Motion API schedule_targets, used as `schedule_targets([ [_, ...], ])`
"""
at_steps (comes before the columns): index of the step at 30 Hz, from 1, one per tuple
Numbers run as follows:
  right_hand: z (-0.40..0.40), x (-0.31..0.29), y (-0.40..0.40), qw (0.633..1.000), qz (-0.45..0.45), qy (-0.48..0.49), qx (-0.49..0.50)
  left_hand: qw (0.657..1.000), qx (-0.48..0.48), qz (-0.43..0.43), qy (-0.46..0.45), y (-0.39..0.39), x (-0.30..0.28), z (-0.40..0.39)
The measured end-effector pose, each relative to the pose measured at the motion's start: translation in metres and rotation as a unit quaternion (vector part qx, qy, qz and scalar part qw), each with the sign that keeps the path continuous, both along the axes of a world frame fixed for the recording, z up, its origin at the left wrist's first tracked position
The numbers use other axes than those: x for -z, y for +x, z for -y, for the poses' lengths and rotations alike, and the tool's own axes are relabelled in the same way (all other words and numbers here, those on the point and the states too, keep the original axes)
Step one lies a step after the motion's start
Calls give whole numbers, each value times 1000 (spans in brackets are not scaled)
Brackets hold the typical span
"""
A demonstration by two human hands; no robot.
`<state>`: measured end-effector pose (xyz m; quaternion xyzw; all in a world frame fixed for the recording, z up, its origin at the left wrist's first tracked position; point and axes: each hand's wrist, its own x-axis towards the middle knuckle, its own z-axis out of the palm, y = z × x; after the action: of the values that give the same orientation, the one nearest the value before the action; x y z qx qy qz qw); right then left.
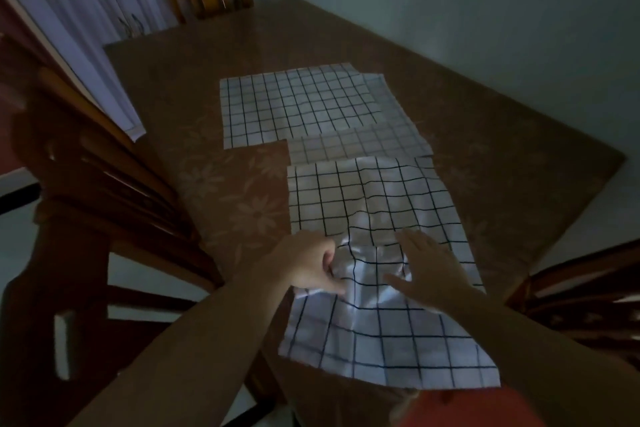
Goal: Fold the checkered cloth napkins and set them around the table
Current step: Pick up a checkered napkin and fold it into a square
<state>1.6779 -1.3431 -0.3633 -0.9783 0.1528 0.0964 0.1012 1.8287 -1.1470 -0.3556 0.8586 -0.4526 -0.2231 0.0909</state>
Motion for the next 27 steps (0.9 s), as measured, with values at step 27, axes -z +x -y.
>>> schedule_targets([
  [27,27,41,26,974,226,-19,-16,973,1,134,-190,29,57,8],
])
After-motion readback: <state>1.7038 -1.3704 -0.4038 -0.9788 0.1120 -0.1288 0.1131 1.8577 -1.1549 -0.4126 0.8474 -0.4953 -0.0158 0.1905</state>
